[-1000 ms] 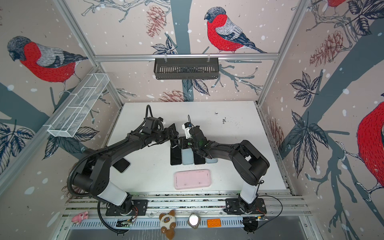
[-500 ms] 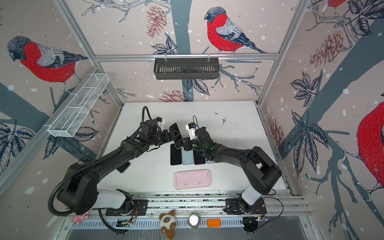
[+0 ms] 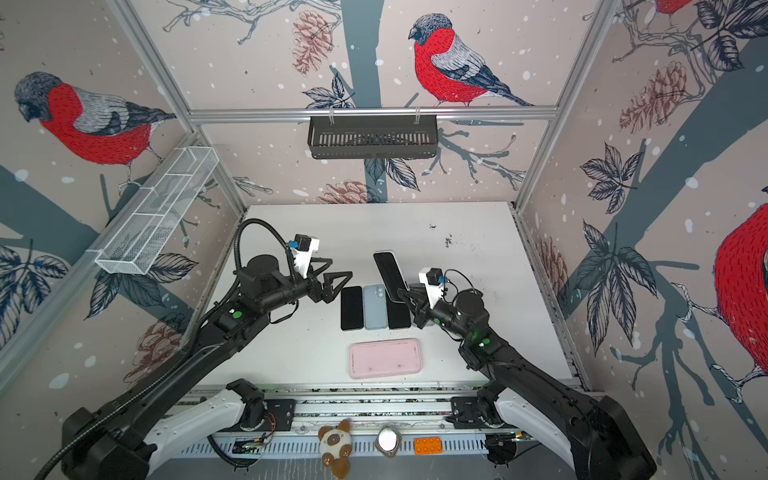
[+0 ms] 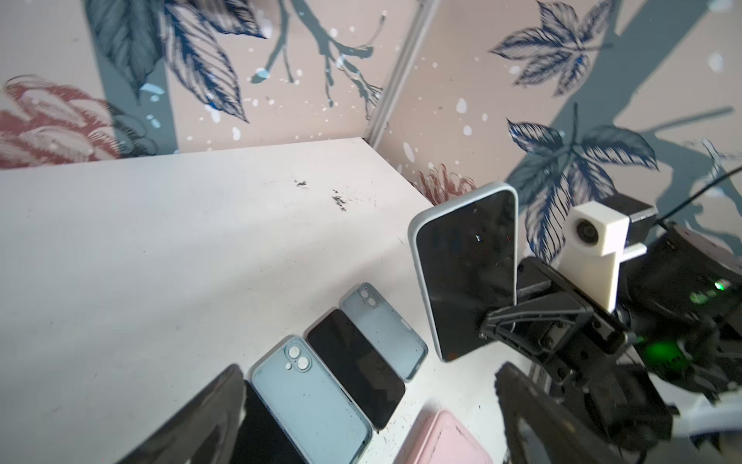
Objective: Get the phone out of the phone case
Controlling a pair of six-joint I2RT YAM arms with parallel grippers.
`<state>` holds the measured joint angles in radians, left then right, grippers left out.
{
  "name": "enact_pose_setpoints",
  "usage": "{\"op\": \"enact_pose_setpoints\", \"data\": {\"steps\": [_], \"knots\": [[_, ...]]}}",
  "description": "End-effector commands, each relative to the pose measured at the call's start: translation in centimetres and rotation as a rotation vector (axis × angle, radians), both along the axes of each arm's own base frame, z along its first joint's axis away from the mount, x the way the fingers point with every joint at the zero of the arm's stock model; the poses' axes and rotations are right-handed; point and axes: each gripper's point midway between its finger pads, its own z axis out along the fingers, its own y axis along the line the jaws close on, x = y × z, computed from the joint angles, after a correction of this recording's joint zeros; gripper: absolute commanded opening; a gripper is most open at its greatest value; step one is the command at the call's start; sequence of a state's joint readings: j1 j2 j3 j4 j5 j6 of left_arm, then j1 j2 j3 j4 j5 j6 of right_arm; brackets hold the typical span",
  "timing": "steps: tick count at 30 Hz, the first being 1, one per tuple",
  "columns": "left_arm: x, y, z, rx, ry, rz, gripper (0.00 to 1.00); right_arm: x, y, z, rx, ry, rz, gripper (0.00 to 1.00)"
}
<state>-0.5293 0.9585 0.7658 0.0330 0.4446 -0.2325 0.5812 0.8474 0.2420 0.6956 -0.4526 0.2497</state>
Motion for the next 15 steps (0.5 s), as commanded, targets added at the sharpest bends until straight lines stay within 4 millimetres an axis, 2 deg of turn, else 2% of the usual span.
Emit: {"op": "enact_pose_setpoints", "data": {"steps": [1, 6, 8, 12, 15], "knots": [[-2.8, -1.5, 1.3, 0.088, -0.18, -0.197, 0.97, -2.2, -0.4, 4.6, 0.086, -0.283, 0.048, 0.0], [-6.9, -3.4, 0.9, 0.138, -0.288, -0.403, 0.96, -4.1, 0.2, 4.2, 0.104, -0.3, 0.153, 0.0], [-8.1, -3.7, 0.5, 0.147, -0.295, -0.469, 0.88, -5.1, 0.2, 4.1, 0.123, -0.315, 0.19, 0.0], [-8.9, -4.0, 0.5, 0.155, -0.295, -0.523, 0.73, -6.6, 1.1, 3.5, 0.104, -0.322, 0.271, 0.0], [-9.4, -4.4, 0.4, 0.155, -0.287, -0.563, 0.69, -7.3, 1.5, 3.3, 0.093, -0.338, 0.297, 0.0]]}}
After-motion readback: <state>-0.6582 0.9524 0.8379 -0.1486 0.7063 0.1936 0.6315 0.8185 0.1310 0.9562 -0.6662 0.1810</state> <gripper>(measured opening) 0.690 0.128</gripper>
